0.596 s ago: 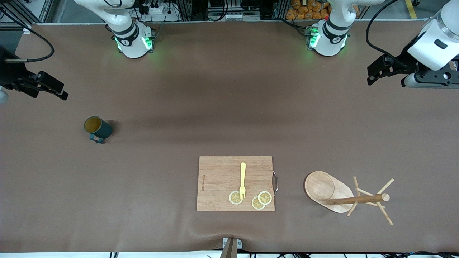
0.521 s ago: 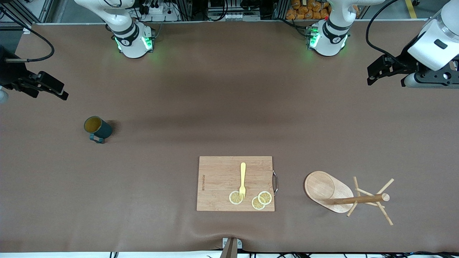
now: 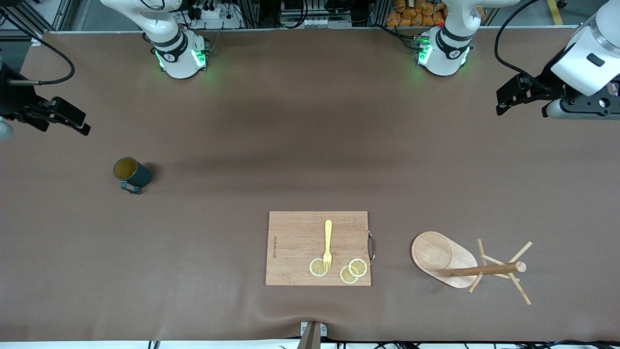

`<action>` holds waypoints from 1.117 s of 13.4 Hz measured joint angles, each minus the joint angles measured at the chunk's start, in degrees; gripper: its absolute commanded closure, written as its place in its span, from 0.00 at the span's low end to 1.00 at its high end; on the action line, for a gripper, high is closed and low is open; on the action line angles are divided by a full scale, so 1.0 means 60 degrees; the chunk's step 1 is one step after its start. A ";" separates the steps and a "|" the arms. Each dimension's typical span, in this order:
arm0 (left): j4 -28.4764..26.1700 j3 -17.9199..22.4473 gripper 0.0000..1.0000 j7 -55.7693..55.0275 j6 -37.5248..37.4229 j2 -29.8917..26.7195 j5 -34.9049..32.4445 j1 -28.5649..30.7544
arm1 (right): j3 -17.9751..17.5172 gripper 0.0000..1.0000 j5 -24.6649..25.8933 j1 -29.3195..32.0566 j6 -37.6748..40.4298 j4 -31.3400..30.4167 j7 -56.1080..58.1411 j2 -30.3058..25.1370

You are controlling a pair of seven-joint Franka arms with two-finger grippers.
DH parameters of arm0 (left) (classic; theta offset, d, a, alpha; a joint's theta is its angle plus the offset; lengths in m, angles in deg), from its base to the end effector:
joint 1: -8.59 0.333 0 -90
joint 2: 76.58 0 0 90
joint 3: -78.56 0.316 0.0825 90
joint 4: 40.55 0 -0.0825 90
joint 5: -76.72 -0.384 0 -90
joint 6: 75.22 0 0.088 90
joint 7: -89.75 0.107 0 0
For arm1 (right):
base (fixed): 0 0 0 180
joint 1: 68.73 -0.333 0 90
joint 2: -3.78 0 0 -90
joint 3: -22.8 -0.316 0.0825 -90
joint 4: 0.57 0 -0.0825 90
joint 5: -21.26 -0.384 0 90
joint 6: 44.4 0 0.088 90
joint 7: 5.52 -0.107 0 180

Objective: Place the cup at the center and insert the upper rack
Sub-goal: 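Reach the right gripper toward the teal mug, then close the right gripper on the teal mug's rim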

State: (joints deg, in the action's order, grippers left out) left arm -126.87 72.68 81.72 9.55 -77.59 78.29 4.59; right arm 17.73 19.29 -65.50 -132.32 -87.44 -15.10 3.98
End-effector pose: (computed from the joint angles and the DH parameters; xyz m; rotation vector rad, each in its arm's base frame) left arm 0.5313 -0.0963 0.6562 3.1174 -0.0540 -0.0208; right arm 0.5521 0.0214 0.6451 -3.0987 0.2073 -0.0176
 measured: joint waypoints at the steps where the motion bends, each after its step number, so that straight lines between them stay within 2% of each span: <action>1: -0.0002 -0.0004 0.00 0.0000 -0.0006 0.0002 0.0000 0.0000 | 0.0013 0.00 0.0005 0.0010 0.0033 -0.0005 0.0011 0.0079; 5: -0.0003 -0.0008 0.00 0.0312 -0.0031 0.0002 0.0000 0.0000 | 0.0026 0.00 0.0035 0.0012 0.0062 -0.0356 0.0016 0.0658; 12: -0.0007 -0.0056 0.00 0.0405 -0.0081 0.0002 0.0000 -0.0003 | 0.0093 0.00 0.0082 0.0155 -0.1464 -0.2191 0.0016 0.0982; 15: -0.0011 -0.0090 0.00 0.0405 -0.0085 0.0002 0.0000 -0.0003 | 0.0096 0.00 0.0087 0.0267 -0.2533 -0.3338 0.0019 0.1019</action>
State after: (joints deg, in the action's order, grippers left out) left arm -126.94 72.14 84.15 9.04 -77.57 78.29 4.57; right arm 18.31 19.81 -63.90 -147.52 -107.47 -14.98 10.10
